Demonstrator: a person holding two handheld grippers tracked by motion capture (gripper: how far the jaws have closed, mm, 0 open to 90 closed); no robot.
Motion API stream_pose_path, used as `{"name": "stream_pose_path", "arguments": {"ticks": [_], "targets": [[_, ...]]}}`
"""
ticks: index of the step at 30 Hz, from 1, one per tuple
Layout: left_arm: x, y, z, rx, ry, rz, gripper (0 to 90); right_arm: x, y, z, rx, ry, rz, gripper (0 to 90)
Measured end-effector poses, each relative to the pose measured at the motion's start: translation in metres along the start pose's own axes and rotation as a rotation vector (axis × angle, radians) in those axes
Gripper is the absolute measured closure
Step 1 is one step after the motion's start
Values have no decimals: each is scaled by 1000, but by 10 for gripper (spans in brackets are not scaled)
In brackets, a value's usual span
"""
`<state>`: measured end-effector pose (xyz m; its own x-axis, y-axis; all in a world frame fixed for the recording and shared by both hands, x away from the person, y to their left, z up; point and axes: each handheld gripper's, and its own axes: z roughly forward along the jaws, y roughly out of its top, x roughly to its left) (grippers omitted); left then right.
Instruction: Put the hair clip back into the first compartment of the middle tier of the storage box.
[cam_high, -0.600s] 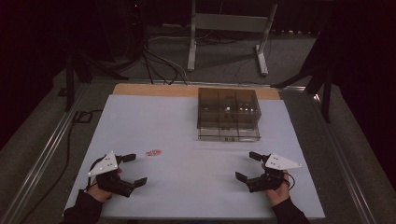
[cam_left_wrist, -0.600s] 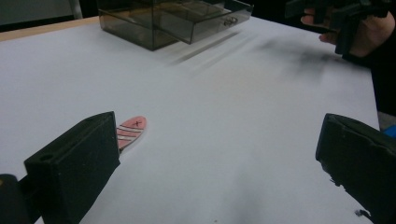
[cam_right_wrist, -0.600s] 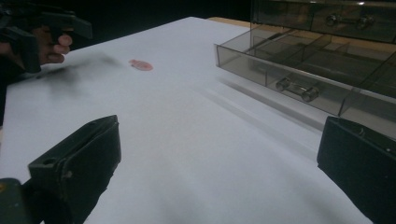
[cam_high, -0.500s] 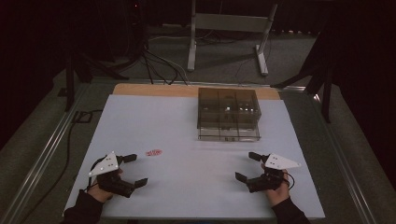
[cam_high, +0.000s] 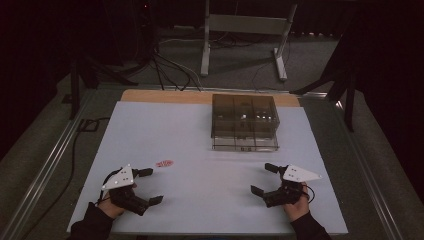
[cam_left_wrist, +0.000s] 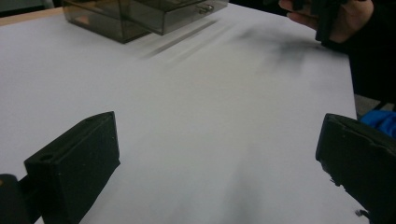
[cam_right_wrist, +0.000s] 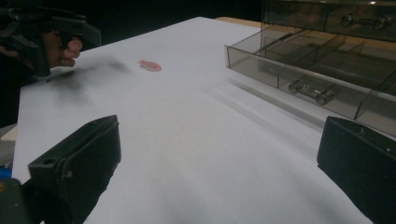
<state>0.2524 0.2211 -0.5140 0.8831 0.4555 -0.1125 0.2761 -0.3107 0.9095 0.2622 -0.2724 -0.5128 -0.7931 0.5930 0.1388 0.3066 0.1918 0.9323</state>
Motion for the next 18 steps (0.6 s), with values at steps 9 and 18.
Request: {"name": "stream_pose_path", "arguments": {"ticks": [9,18], "targets": [[-3,11,-1,6,-16,9,5,4,3,0,-12,1,-20,0],[-4,38,1,-23,-36,33,5,5,3,-3,-23,7,-14,0]]}}
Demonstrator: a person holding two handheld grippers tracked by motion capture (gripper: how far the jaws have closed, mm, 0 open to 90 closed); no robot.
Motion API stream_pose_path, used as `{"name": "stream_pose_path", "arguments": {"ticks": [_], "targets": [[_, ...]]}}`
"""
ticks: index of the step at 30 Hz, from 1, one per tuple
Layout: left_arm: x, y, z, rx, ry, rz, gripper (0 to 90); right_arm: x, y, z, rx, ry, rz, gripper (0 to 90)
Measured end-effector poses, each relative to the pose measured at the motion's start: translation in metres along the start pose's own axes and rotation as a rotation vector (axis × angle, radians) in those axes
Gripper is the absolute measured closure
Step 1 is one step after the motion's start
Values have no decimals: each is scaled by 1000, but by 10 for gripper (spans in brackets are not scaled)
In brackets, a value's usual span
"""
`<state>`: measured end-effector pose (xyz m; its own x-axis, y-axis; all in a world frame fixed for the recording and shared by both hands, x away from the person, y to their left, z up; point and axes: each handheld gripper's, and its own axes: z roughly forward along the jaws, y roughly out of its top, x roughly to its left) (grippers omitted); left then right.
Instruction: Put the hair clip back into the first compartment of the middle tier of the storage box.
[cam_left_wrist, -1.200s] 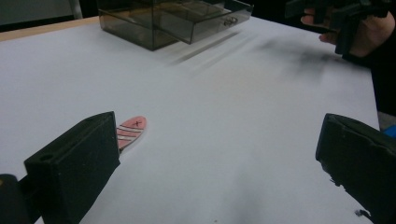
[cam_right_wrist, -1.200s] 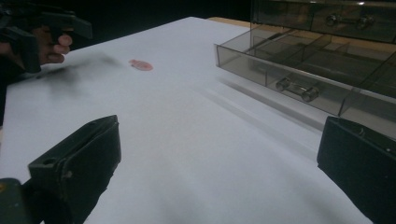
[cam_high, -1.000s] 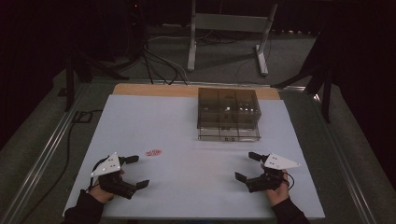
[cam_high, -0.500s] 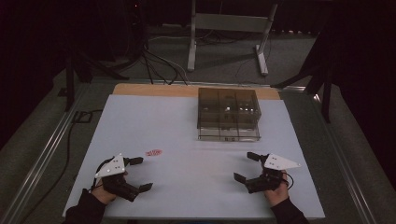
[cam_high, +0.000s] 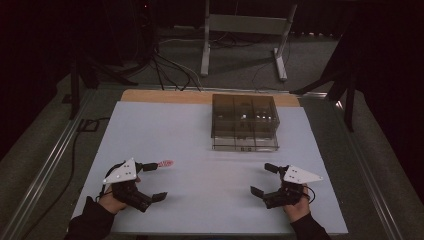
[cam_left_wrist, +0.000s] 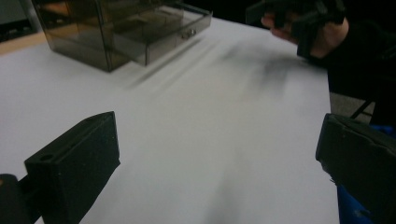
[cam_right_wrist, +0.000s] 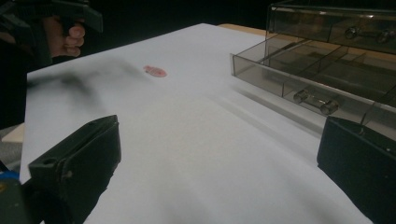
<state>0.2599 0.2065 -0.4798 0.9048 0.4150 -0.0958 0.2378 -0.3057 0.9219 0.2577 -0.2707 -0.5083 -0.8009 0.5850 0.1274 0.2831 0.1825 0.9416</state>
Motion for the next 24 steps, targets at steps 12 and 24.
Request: {"name": "stream_pose_path", "arguments": {"ticks": [12,24], "targets": [[21,28,17,-13,55,18,5,0,0,-1,-8,6,9,0],[57,22,30,20,140,-82,5,-2,0,-2,-14,7,16,0]]}}
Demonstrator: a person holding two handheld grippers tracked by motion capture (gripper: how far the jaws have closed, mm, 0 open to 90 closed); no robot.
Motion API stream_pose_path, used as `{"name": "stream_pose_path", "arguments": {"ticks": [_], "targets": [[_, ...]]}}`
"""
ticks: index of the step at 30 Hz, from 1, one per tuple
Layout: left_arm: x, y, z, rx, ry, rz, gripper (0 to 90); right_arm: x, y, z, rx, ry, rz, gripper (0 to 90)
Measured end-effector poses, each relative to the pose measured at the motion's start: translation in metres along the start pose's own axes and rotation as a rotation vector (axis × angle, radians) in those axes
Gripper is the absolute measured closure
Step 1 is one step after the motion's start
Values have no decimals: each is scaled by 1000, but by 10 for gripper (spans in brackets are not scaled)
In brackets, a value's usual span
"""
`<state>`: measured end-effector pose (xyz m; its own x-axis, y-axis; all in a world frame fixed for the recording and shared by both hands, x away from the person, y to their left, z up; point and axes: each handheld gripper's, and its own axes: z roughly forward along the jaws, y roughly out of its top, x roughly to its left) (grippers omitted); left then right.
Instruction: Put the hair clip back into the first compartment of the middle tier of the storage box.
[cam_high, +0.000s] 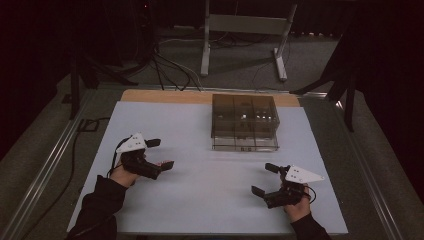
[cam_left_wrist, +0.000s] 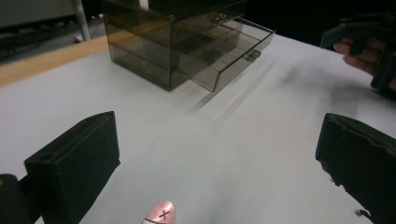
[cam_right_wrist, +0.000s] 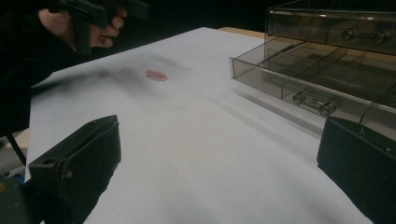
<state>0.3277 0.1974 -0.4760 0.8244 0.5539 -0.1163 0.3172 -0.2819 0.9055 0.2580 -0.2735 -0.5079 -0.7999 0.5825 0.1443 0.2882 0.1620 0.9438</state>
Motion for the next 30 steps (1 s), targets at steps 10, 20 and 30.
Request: {"name": "stream_pose_path", "arguments": {"ticks": [10,20,30], "targets": [[22,-10,10,34,55,-21,5,0,0,0,2,0,4,0],[36,-24,22,159,86,-53,68,-1,-2,0,12,2,8,0],[41,-35,27,245,59,-45,267,-2,-3,1,17,13,20,0]]}}
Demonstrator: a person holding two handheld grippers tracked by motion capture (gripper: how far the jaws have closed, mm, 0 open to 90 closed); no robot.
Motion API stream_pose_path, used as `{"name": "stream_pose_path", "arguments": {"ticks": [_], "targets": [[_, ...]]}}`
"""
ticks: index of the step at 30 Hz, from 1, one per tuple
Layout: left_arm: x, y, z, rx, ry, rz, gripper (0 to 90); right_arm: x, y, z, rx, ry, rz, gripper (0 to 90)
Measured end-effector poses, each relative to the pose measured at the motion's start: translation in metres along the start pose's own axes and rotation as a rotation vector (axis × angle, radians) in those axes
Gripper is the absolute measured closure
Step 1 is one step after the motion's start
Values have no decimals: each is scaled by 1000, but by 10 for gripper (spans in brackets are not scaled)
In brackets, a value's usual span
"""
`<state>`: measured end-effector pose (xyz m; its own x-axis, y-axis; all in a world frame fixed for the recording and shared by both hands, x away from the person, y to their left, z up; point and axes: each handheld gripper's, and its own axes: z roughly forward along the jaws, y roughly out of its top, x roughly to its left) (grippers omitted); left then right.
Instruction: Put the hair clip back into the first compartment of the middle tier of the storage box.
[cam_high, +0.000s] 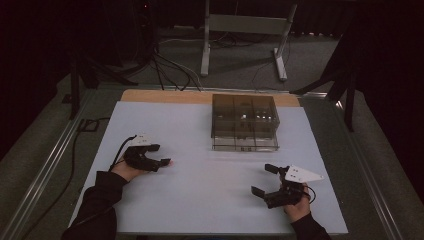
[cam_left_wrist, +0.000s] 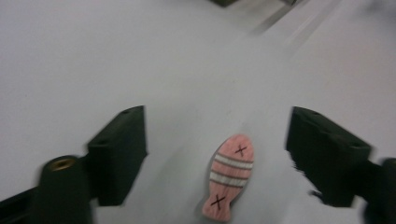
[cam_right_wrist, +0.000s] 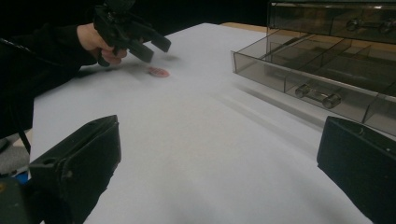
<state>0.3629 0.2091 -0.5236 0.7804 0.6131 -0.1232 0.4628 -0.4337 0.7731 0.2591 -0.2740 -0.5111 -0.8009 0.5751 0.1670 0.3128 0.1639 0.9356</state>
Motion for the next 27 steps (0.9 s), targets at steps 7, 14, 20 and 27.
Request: {"name": "stream_pose_path", "arguments": {"ticks": [7,14,20,27], "targets": [[1,-4,2,39,-19,12,467,0,-1,0,3,-1,-2,0],[4,-4,6,76,-42,4,619,0,-1,0,2,2,0,0],[1,-4,7,104,-56,35,673,0,-1,0,6,0,-1,0],[-5,-2,9,128,-81,59,748,-1,-1,-1,6,-7,4,0]]}}
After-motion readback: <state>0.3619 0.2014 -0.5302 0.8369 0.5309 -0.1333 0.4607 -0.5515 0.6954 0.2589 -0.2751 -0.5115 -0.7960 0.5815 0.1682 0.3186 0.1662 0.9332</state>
